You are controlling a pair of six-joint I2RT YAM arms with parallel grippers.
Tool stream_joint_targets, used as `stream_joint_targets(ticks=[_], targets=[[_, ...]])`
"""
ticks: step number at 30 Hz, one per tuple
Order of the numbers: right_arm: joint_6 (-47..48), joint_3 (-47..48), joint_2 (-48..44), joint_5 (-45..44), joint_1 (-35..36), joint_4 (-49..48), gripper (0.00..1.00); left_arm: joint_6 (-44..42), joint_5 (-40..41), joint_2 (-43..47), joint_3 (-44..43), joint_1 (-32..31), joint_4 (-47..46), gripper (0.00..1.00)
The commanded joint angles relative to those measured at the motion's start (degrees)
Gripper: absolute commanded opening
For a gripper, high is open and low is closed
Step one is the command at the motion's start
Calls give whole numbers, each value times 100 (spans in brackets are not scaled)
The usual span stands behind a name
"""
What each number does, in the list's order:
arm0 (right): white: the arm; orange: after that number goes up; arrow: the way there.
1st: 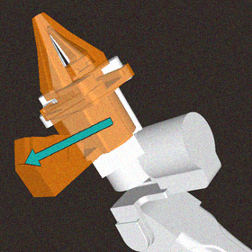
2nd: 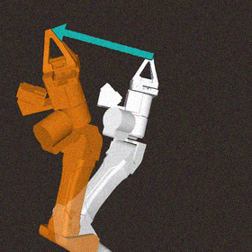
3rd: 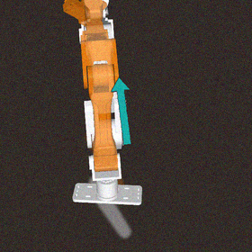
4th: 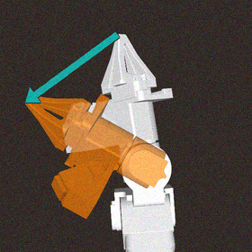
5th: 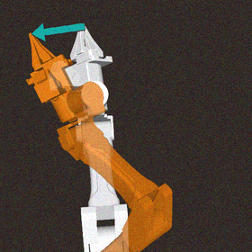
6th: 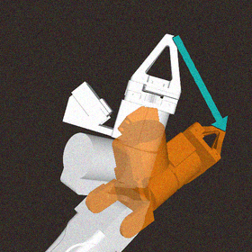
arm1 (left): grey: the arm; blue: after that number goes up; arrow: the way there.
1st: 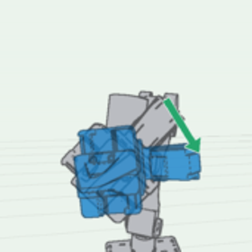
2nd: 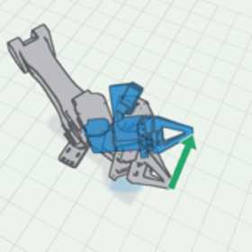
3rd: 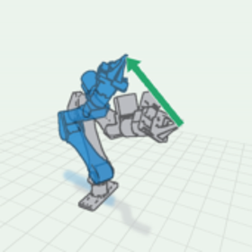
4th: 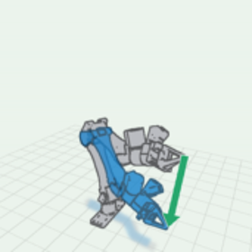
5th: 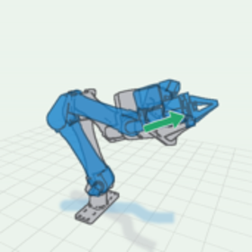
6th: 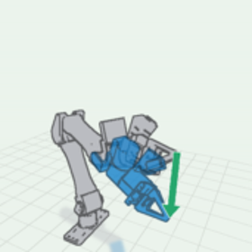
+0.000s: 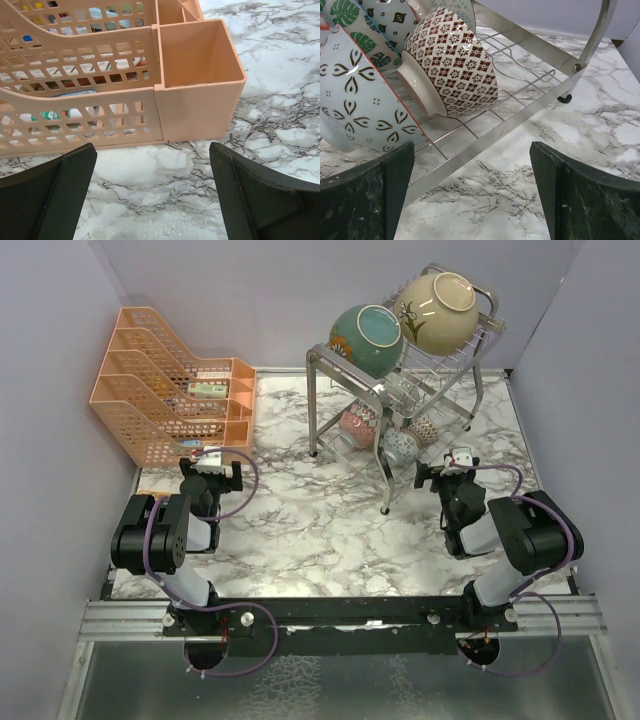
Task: Unload the bowls from the dish rack
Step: Adjust the dish rack at the center of the board.
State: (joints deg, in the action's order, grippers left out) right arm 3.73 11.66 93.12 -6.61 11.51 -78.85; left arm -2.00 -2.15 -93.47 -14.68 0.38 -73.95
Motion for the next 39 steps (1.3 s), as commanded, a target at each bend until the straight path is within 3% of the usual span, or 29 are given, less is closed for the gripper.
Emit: stream_joint_targets(ticks=[1, 20, 23, 26, 29, 32, 37, 39], targets=[[32, -6, 34, 4, 17, -80, 99, -43, 148, -23, 79, -37, -124, 99], [21, 11, 24, 11, 18, -47, 99, -75, 145, -26, 57, -65, -68, 99], [22, 7, 38, 11, 18, -51, 99, 115, 570, 3, -79, -47, 197, 99], [15, 12, 28, 7, 18, -38, 99, -3, 554, 331, -75, -130, 446, 99], [44, -159, -18, -264, 20, -447, 99, 10, 1068, 1226, -11, -325, 994, 99], [-88, -568, -880, -599, 27, -355, 99, 291, 1111, 2250, -51, -461, 1733, 99], [-108, -249, -3096, -363, 26, 2240, 99, 727, 1104, 3529, -270, -1224, 2765, 99], [-72, -180, -3634, -238, 27, 2723, 99, 1012, 1109, 3878, -232, -1525, 2929, 99]])
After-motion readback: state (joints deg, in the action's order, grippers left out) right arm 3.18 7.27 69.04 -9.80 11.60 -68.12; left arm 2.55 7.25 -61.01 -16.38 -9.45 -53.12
